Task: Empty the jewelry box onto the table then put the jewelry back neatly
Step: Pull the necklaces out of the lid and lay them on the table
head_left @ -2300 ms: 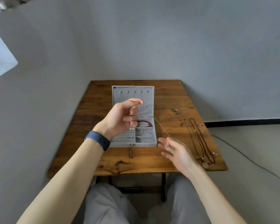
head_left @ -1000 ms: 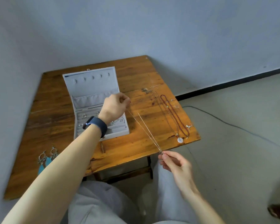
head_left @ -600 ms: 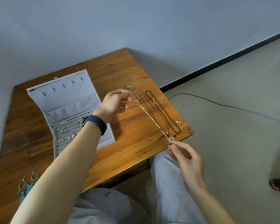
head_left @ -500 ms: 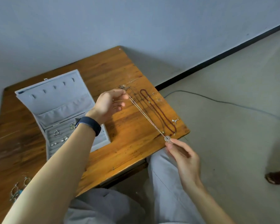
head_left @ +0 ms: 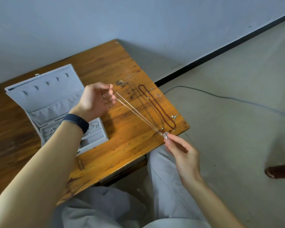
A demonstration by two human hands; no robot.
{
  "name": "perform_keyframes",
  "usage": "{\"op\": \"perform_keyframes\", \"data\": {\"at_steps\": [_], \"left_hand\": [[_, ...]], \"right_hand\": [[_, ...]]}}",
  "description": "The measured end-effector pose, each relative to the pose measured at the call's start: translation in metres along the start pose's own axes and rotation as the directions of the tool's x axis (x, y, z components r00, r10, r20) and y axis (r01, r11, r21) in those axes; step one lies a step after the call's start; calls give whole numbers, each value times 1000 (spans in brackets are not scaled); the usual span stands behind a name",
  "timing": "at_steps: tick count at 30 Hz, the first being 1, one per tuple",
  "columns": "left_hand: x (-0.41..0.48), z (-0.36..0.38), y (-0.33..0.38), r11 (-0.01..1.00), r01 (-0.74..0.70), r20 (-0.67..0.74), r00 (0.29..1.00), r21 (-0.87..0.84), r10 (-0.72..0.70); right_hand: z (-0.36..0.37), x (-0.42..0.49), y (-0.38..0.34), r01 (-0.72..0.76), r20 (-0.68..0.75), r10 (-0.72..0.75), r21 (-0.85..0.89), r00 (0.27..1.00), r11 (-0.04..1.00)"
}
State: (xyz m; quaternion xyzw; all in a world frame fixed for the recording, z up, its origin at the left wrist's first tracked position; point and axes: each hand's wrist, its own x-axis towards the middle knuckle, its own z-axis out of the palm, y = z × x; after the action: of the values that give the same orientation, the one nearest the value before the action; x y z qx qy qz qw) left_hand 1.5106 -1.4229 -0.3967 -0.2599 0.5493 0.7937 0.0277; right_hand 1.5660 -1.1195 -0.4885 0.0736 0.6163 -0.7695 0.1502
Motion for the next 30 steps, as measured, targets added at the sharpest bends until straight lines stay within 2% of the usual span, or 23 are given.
{"op": "perform_keyframes", "data": {"at_steps": [3, 5, 7, 8, 11, 13, 17, 20, 24, 27, 30], "left_hand": [[-1, 0, 3, 999, 14, 11, 1000, 45, -14], [3, 2, 2, 947, -3, -69, 997, 321, 26], [11, 3, 0, 743, -43, -136, 975, 668, 179], [15, 4, -1, 628, -67, -130, 956, 775, 263], [29, 12, -7, 351, -102, -62, 902, 931, 428], [39, 18, -14, 227, -107, -14, 878, 968, 478], [58, 28, -29, 96, -47, -5, 877, 994, 481], [68, 31, -38, 44, -28, 3, 871, 999, 492], [77, 33, -49, -19, -56, 57, 836, 998, 545], [81, 33, -53, -64, -71, 95, 807, 995, 583], [83, 32, -57, -64, -74, 98, 796, 995, 597]], "right_hand": [[-2, -4, 2, 3, 3, -2, -73, 1000, 997], [-3, -5, 6, 37, 9, -36, -201, 999, 979], [-2, -5, 9, 79, 24, -75, -323, 997, 943], [-1, -4, 9, 97, 32, -91, -369, 995, 925], [5, -2, 13, 119, 41, -113, -462, 993, 879], [9, 0, 14, 106, 35, -102, -491, 994, 865], [17, 4, 21, 188, 45, -205, -619, 978, 763], [18, 9, 30, 290, 62, -352, -707, 934, 645], [14, 18, 44, 478, 179, -555, -750, 812, 457], [12, 22, 48, 519, 228, -596, -767, 770, 377], [10, 23, 49, 534, 246, -604, -765, 758, 359]]}}
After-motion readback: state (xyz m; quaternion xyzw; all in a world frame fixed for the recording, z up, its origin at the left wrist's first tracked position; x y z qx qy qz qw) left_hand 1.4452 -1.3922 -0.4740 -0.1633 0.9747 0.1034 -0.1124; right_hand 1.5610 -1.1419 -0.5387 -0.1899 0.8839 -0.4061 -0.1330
